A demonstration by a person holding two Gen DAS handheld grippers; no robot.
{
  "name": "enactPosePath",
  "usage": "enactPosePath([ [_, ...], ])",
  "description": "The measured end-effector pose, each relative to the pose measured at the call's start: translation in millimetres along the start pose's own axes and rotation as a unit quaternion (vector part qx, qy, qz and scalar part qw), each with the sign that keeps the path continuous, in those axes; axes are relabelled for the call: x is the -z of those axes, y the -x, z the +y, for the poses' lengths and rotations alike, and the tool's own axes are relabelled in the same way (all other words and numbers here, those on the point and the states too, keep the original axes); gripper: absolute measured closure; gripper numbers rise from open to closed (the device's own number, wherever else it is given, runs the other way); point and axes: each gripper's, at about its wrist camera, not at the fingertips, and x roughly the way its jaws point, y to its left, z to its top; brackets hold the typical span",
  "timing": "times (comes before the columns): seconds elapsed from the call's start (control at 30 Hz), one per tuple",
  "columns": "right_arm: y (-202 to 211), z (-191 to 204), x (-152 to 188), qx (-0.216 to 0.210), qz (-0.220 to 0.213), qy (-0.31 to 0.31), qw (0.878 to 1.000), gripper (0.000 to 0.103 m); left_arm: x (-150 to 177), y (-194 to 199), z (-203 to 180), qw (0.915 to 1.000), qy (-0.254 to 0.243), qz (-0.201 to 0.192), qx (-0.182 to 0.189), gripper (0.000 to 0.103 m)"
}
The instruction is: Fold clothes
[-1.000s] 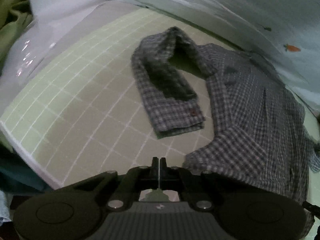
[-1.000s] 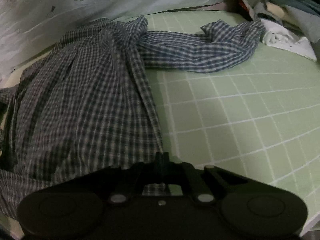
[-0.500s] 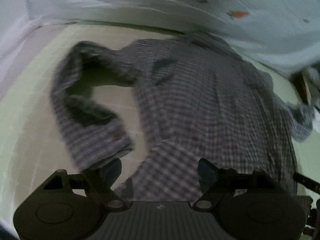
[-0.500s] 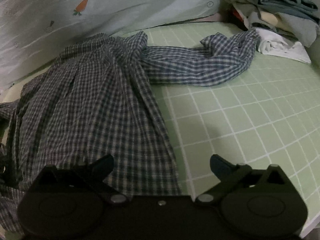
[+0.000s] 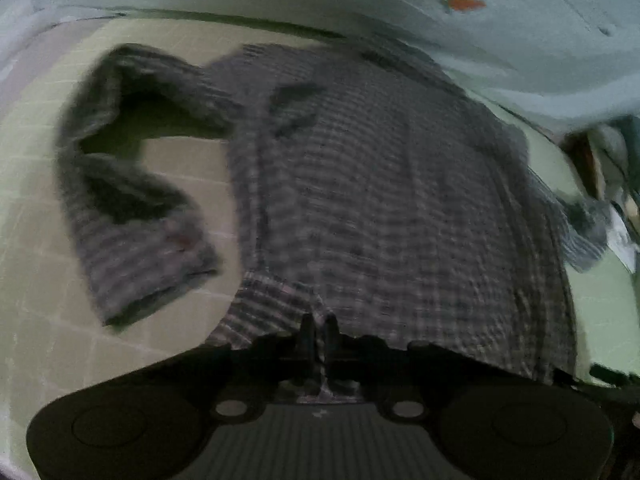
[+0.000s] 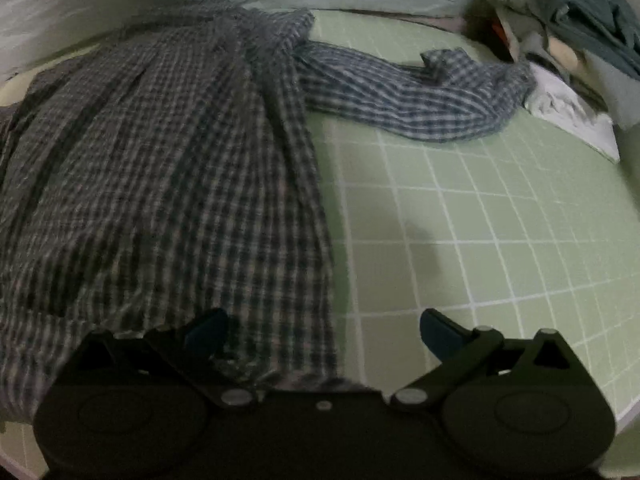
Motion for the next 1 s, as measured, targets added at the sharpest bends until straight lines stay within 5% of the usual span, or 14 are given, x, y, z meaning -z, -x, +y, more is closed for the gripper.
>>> enactPosePath([
  [0.17,-0.3,-4.2,3.7,-0.008,-0.001,-0.015,1.000,0.000,14.7,37.8,45.6,0.9933,0.071,-0.049,-0.076,0.099],
  [0.27,-1.7,-4.6,6.0,-0.011,-0.003,-0.028,1.000,0.000,31.1,59.6,86.6,0.9781,0.123,-0.067,-0.154,0.099],
  [0.4,-1.9,-4.0,8.0,-0.012,-0.002,-0.043,0.999,0.000,49.2,74.0,136.0,0.9538,0.231,-0.072,-0.179,0.096],
  [0.47,-2.2,-2.6,7.4,-0.010,0.000,-0.046,0.999,0.000,50.8,75.6,142.1,0.9471,0.240,-0.065,-0.203,0.089],
  [0.57,-2.8,-1.2,4.7,-0.006,0.005,-0.044,0.999,0.000,49.1,78.9,138.4,0.9473,0.233,-0.066,-0.210,0.082],
  [0.73,-2.1,3.8,-1.1,0.005,0.005,-0.036,0.999,0.001,34.4,68.3,127.1,0.9646,0.182,-0.066,-0.179,0.060],
  [0.9,-2.8,1.3,-7.7,-0.022,-0.003,-0.065,0.998,0.027,20.6,47.2,112.7,0.9731,0.154,-0.049,-0.165,0.058],
  [0.93,-1.7,1.1,-9.5,-0.022,-0.007,-0.067,0.997,0.044,18.8,45.1,110.4,0.9741,0.151,-0.047,-0.162,0.057],
  [0.97,0.6,1.8,-11.4,-0.023,-0.010,-0.061,0.998,0.075,17.7,43.4,107.7,0.9756,0.144,-0.046,-0.160,0.057],
  [1.0,3.1,2.5,-13.3,-0.023,-0.012,-0.053,0.998,0.093,16.8,41.1,104.5,0.9772,0.134,-0.044,-0.158,0.057],
])
